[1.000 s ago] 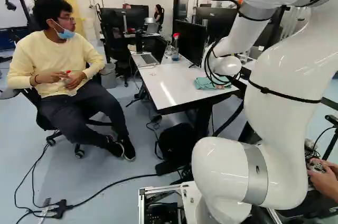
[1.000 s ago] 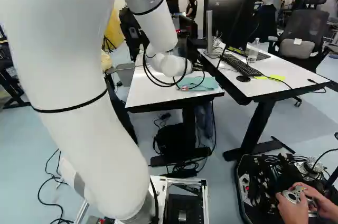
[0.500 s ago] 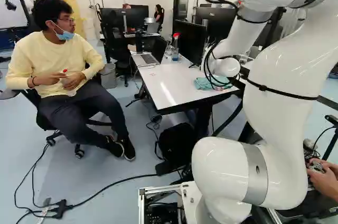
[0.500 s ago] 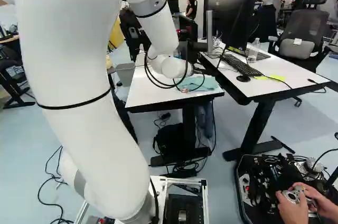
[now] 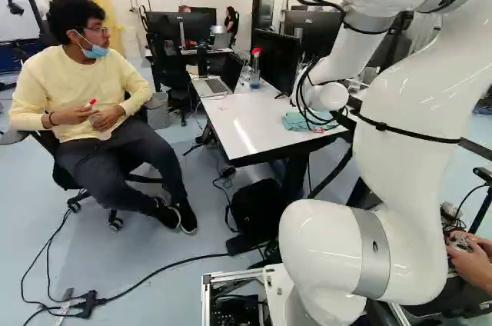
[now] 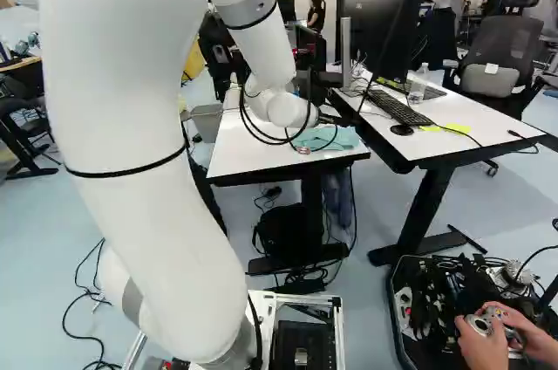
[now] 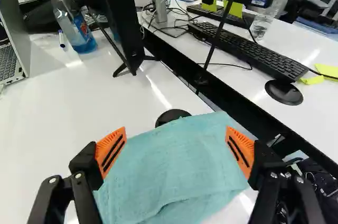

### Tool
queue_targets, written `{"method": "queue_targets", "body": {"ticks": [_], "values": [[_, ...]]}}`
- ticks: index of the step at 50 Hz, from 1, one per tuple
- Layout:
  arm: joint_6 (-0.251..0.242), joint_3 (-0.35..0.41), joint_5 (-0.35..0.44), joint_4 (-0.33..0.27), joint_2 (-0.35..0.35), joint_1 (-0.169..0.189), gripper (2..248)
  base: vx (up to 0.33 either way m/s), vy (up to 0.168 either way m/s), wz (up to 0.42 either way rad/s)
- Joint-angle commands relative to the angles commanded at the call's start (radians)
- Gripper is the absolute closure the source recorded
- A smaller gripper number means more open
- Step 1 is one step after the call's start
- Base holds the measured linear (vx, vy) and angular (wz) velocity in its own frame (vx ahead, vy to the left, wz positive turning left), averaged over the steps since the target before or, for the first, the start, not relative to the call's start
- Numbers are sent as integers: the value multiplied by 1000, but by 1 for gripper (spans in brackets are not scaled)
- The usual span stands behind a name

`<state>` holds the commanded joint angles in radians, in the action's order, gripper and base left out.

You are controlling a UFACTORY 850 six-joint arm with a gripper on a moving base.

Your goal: Clean the table with the green towel

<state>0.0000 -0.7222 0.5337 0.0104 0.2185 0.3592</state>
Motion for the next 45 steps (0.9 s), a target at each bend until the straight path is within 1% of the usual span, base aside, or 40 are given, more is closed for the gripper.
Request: {"method": "queue_targets", "body": {"ticks": [10,36,45], "values": [[0,-13,-27,0,11,-4,3,0,0,0],[0,-14,-102,0,12,-6,3,0,0,0],[0,-14,-126,-19,12,-6,3,0,0,0]]}}
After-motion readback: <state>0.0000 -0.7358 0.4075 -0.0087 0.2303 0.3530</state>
